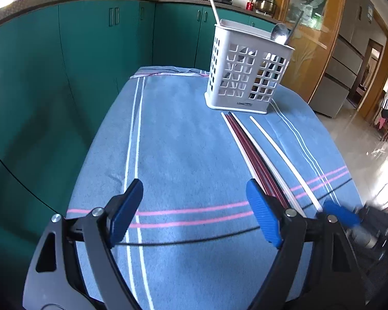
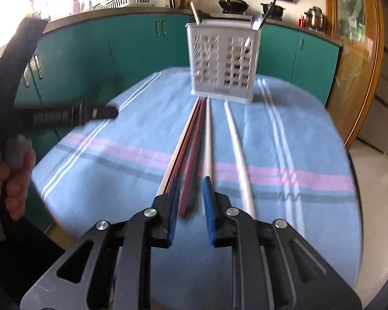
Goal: Organize utensils
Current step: 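Close the right tool on the pale chopstick and lift it, then grasp a white chopstick with the left tool while the right tool holds its chopstick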
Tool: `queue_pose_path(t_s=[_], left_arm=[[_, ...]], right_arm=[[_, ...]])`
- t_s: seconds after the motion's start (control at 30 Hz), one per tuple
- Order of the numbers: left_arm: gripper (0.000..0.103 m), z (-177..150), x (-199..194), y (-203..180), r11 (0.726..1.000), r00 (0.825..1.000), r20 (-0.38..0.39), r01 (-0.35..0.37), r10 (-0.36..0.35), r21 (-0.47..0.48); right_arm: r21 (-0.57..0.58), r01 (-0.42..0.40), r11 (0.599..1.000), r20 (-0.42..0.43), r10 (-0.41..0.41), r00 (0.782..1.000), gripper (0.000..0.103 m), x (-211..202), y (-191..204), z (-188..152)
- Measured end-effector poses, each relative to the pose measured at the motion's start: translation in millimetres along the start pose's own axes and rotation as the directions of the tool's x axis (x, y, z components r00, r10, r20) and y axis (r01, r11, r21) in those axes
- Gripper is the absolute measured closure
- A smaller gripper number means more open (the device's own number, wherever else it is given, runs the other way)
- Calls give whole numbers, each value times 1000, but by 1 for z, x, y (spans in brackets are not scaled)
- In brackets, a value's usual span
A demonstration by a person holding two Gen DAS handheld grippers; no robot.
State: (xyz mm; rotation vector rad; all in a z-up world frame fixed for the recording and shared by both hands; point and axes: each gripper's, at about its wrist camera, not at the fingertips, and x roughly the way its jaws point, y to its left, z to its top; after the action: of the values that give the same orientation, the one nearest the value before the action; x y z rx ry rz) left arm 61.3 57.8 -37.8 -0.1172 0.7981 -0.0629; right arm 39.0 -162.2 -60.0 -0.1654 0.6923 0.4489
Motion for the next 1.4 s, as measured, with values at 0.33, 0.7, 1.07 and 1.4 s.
queue_pose_path(t_s=[0.33, 0.7, 1.07, 1.4], left_arm=[[22, 29, 23, 1, 999, 1000, -3, -22, 22, -49], [25, 46, 39, 9, 998, 1000, -15, -18, 17, -58], [45, 77, 113, -35, 999, 991, -128, 22, -25, -26], [57, 99, 154, -43, 996, 989, -138, -54, 43, -73]], right_arm=[[9, 23, 1000, -149, -22, 989, 78, 119, -43, 109], [-10, 37, 999, -259, -39, 965, 99, 173, -42, 119], [190, -111, 976, 72, 99, 992, 99, 23, -92, 94], [210, -131, 969, 14, 131, 991, 98, 46, -115, 83]])
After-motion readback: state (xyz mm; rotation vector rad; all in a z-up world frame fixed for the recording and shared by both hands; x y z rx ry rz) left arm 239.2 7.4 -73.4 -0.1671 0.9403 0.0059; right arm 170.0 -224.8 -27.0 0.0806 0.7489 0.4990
